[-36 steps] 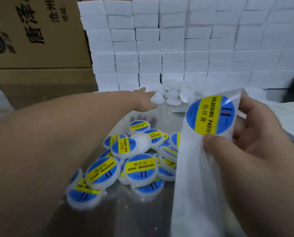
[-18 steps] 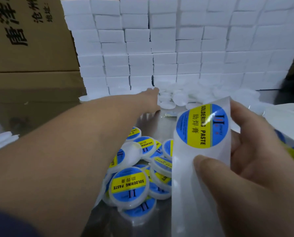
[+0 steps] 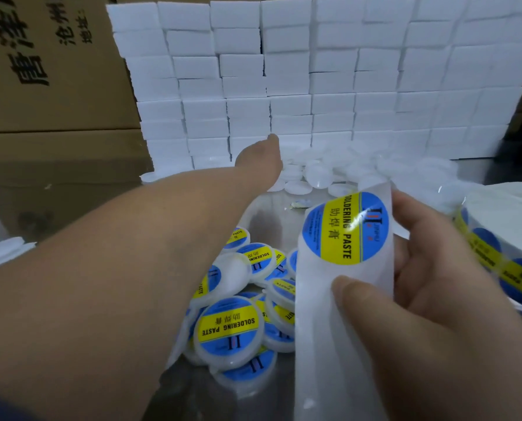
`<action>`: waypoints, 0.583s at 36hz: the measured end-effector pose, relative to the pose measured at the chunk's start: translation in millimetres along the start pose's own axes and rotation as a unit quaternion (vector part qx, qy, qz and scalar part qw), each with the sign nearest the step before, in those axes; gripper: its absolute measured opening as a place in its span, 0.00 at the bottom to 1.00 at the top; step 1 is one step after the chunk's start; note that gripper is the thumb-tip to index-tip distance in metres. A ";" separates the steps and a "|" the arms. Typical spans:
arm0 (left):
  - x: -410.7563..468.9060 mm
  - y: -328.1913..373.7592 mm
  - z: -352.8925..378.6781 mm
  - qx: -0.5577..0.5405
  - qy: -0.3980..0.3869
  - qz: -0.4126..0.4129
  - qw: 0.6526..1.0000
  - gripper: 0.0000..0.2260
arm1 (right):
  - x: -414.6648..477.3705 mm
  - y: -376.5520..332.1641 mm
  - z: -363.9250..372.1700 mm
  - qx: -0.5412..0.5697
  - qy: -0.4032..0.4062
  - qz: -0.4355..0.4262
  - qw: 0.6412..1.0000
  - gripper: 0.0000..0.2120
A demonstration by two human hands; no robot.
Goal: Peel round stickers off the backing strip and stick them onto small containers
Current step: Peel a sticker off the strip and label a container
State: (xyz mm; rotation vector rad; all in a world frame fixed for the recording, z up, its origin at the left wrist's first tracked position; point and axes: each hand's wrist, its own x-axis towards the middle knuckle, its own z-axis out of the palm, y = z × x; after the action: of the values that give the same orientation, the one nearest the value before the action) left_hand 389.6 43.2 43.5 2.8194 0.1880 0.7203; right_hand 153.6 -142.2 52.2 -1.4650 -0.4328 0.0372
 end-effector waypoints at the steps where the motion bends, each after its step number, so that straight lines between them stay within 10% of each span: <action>1: -0.9 0.6 -5.4 -0.041 0.005 -0.005 0.999 0.03 | -1.2 4.8 -1.4 -0.009 0.024 -0.011 1.000 0.14; 12: -86.4 39.6 -96.2 -0.428 0.014 -0.128 0.895 0.08 | -16.1 15.5 3.5 -0.129 0.092 -0.056 0.986 0.19; 21: -216.7 59.4 -150.6 -0.420 -0.023 -0.001 0.907 0.12 | -19.0 7.9 6.6 -0.146 0.085 -0.048 0.985 0.14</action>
State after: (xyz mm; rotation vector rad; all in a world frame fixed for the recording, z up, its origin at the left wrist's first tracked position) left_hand 131.6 -25.0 87.8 2.0008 -0.1127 0.5488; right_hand 135.9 -140.4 39.9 -1.7171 -0.3797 -0.2350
